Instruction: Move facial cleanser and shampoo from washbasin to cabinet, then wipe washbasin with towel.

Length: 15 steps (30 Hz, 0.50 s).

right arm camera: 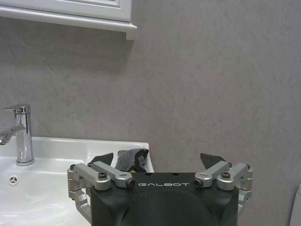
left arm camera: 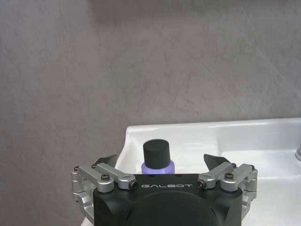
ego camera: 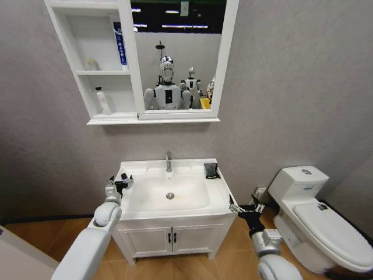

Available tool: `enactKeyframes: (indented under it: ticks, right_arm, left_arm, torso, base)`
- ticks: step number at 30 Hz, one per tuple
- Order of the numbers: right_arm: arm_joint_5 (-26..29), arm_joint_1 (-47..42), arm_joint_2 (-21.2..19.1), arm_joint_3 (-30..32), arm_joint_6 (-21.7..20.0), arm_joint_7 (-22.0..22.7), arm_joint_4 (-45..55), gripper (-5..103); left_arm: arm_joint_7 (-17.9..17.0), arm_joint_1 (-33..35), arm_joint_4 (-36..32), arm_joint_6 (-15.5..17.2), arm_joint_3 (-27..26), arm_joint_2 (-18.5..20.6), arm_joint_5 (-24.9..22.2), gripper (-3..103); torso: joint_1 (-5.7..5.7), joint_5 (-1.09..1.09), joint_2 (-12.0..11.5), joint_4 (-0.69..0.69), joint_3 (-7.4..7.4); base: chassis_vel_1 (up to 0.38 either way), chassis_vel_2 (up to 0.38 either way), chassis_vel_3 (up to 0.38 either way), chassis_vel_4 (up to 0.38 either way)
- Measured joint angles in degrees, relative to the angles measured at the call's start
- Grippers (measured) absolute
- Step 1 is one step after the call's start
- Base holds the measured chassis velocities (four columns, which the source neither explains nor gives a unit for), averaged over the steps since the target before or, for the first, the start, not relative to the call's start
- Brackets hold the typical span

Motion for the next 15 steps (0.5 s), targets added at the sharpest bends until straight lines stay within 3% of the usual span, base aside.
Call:
enactKeyframes:
  ticks: [8, 15]
  right_arm:
    - [0.4, 0.1, -0.3, 0.1, 0.2, -0.3, -1.0, 100]
    - [0.7, 0.1, -0.4, 0.2, 0.7, -0.5, -1.9, 100]
  left_arm:
    - [0.7, -2.9, 6.2, -0.8, 0.1, -3.1, 2.7, 100]
    - [0.6, -4.1, 7.8, -1.2, 0.1, -4.1, 3.7, 100]
  torso:
    - [0.0, 0.0, 0.0, -0.01, 0.0]
    - [0.0, 0.0, 0.0, 0.0, 0.0]
  base:
    - [0.0, 0.0, 0.0, 0.0]
    - [0.0, 0.0, 0.0, 0.0]
